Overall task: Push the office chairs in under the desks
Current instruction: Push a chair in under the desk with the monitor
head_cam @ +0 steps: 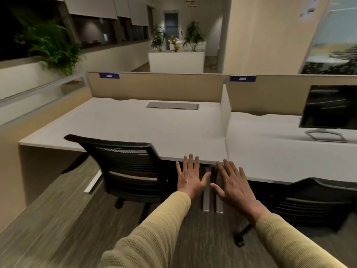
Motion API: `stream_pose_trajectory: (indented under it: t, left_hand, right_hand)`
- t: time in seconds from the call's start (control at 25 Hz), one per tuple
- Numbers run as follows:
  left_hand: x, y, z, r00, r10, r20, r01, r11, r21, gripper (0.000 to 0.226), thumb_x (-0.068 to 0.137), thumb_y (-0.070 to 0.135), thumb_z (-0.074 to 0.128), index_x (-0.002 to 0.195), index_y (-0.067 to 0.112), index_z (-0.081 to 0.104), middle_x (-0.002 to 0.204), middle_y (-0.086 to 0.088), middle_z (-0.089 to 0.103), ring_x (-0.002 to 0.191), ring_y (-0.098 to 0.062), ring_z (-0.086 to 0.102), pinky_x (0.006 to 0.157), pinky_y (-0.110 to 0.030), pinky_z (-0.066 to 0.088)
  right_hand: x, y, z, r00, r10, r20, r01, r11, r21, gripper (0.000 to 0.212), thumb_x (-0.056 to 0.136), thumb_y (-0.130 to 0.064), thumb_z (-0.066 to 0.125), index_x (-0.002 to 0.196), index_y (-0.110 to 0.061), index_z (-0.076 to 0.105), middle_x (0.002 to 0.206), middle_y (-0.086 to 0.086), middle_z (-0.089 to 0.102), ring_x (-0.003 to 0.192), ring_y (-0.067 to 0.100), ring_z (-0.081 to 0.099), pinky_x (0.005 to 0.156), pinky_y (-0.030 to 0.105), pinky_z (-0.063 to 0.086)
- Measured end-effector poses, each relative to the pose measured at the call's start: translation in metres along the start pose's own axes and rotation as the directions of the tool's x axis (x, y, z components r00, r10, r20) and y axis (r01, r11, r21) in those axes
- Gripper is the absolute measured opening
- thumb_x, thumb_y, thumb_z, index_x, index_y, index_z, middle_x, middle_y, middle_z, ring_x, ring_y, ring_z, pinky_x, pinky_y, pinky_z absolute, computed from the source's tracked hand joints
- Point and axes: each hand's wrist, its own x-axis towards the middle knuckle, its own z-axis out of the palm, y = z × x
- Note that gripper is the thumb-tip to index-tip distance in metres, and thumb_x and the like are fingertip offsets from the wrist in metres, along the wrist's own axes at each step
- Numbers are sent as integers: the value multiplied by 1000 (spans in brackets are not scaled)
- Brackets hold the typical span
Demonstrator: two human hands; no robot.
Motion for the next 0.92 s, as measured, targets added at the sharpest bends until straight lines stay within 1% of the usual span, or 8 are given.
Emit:
stream_pose_trajectory:
  t: [0.12, 0.2, 0.4, 0.6, 0.68, 0.8, 0.84, 0.92]
  left_hand:
    - [33, 68, 24, 999, 30, 23, -29, 999, -35, 85, 99, 70, 19, 161, 22, -14, 167, -5, -26, 152, -24, -30, 120, -56, -22]
    - [53, 108, 36, 998, 48, 27, -48, 999, -27, 84, 99, 70, 18, 161, 22, -13, 168, -5, -25, 152, -24, -29, 120, -57, -22]
    - [84, 208, 55, 991, 124, 59, -124, 992, -1, 83, 100, 70, 16, 161, 23, -13, 168, -3, -24, 153, -24, -27, 120, -56, -23]
    - [86, 301, 71, 981, 177, 76, -174, 984, -50, 81, 100, 70, 17, 162, 23, -9, 169, -2, -20, 154, -21, -26, 119, -53, -25]
    - [77, 340, 76, 980, 184, 75, -177, 980, -85, 81, 100, 70, 17, 163, 24, -4, 171, -2, -15, 155, -20, -22, 119, -51, -26]
    - [61, 391, 82, 981, 170, 88, -159, 980, -119, 80, 99, 70, 18, 163, 23, 3, 172, -2, -6, 157, -20, -16, 119, -50, -24]
    - [53, 409, 87, 983, 157, 90, -147, 983, -113, 80, 99, 71, 19, 163, 23, 6, 172, -3, -3, 157, -21, -13, 120, -51, -22]
    - [36, 436, 100, 983, 144, 116, -135, 987, -84, 81, 99, 72, 20, 163, 22, 11, 172, -4, 3, 158, -24, -8, 122, -54, -16]
  right_hand:
    - [2, 76, -16, 999, 48, 23, -47, 999, -4, 84, 96, -69, 30, 159, -27, -8, 168, 9, -8, 155, 26, -10, 125, 49, -4]
    - [3, 118, -27, 997, 68, 22, -67, 998, -5, 83, 97, -67, 32, 159, -27, -8, 168, 8, -8, 155, 26, -9, 125, 49, -3]
    - [-16, 209, -54, 989, 145, -11, -145, 989, 29, 81, 99, -62, 37, 160, -26, -2, 169, 8, -1, 156, 27, -2, 125, 51, 1]
    - [-48, 304, -77, 973, 227, -28, -227, 974, 26, 82, 97, -67, 32, 161, -25, 2, 169, 10, 8, 155, 29, 6, 124, 53, 4]
    - [-73, 347, -82, 963, 268, -2, -268, 963, 26, 81, 97, -68, 30, 160, -23, 6, 167, 10, 15, 154, 29, 12, 123, 55, 8]
    - [-111, 409, -89, 945, 317, 79, -319, 948, 13, 81, 95, -71, 33, 157, -21, 18, 162, 8, 29, 149, 29, 26, 120, 61, 16]
    - [-125, 431, -89, 940, 325, 104, -328, 945, 13, 81, 94, -72, 34, 156, -21, 21, 161, 8, 32, 148, 29, 28, 119, 63, 18]
    - [-147, 463, -90, 921, 345, 180, -353, 935, 16, 83, 94, -72, 36, 157, -21, 20, 162, 8, 31, 149, 30, 27, 120, 63, 18]
